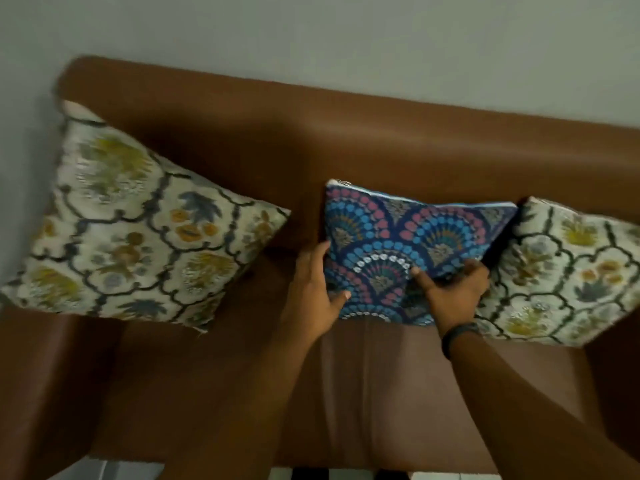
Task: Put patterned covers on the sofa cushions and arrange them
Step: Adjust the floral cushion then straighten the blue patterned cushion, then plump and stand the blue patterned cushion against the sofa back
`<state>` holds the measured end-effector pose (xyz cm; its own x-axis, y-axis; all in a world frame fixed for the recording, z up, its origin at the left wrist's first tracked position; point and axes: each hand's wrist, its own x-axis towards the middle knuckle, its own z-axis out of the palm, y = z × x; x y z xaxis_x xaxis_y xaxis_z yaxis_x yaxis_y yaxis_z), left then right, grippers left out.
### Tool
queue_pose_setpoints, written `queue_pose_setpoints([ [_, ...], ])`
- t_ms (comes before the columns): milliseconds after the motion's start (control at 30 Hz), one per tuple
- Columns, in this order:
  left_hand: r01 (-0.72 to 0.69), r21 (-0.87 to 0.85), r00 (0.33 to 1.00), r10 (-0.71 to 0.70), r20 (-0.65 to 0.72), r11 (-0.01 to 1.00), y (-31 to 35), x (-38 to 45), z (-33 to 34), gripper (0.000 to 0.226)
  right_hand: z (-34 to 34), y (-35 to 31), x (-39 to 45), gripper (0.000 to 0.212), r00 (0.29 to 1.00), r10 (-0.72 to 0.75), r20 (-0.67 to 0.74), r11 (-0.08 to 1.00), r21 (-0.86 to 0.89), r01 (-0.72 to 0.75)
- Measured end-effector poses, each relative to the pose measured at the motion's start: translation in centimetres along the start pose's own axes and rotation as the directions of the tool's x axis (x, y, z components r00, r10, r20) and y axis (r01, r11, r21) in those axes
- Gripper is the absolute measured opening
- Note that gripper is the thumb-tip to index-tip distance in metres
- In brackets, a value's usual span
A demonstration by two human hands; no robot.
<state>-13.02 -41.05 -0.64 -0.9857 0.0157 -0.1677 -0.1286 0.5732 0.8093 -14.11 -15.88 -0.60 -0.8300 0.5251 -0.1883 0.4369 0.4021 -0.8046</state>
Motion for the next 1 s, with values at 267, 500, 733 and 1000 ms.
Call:
queue_pose_setpoints([
  [267,0.117,-0.113,0.992,-0.111,0.059,0.987,-0.2,5.0,8.4,0.146,-3.8,5.9,9.8,0.136,0.943,0.091,0.319,0.994,0.034,-0.107],
  [500,0.176,-0.305,0.972,-0.213,-0.094,0.936,-0.7,3.1,8.3,0.140,-4.7,-0.4,7.4,0.131,0.950,-0.214,0.229,0.975,-0.003,0.221],
  [733,0.275,-0.578,0.888,-0.434,-0.154,0.768,1.4,2.0,10.7,0.141,-3.8,-10.3,8.5,0.136,0.868,-0.344,0.357,0.758,-0.440,0.481],
  [1000,0.315,-0.588,0.850,-0.497,-0.175,0.745,0.6,1.7,13.0,0.141,-3.1,-7.6,9.2,0.134,0.865,-0.289,0.410,0.719,-0.505,0.479],
])
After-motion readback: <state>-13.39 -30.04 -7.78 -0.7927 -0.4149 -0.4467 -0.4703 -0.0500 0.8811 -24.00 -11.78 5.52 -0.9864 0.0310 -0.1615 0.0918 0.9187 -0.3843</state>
